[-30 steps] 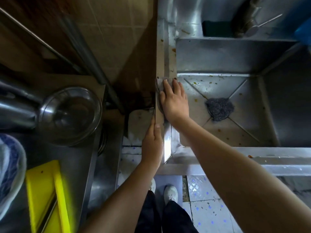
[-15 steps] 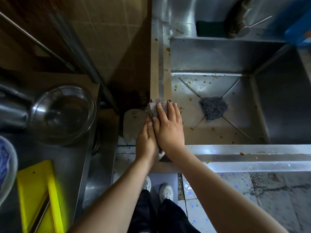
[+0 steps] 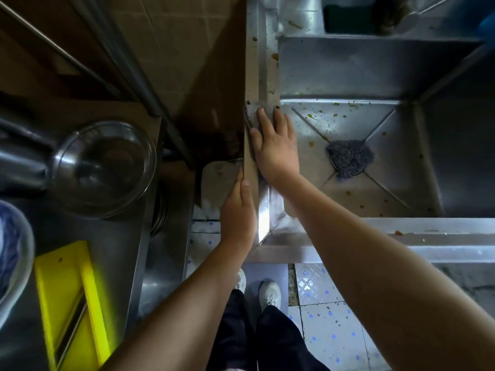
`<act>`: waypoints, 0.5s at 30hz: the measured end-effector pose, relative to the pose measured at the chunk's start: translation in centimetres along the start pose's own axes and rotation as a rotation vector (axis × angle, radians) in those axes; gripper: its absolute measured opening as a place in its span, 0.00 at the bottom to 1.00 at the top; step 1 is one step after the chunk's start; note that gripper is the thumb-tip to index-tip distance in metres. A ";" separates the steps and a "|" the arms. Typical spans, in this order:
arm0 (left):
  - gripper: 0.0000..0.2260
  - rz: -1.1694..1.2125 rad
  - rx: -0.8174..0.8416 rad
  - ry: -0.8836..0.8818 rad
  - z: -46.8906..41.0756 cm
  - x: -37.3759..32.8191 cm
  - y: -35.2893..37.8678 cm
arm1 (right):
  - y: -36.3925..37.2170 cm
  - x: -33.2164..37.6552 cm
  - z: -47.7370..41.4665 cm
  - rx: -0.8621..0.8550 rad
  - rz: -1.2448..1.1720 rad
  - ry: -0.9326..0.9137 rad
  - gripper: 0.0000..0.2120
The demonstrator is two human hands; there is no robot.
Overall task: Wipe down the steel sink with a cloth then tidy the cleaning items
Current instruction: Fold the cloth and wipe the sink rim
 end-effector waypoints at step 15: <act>0.18 0.021 -0.001 0.007 0.2 -0.7 -0.1 | 0.1 -0.3 1.3 0.058 -0.021 -0.021 0.24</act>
Point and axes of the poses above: each hand's wrist, its own z-axis away from the middle knuckle, its own y-axis out of the palm, x = y × z, the point moved 6 cm from there along -z, towards the middle knuckle, and after that the axes turned 1 degree about x, right-handed, at the moved point
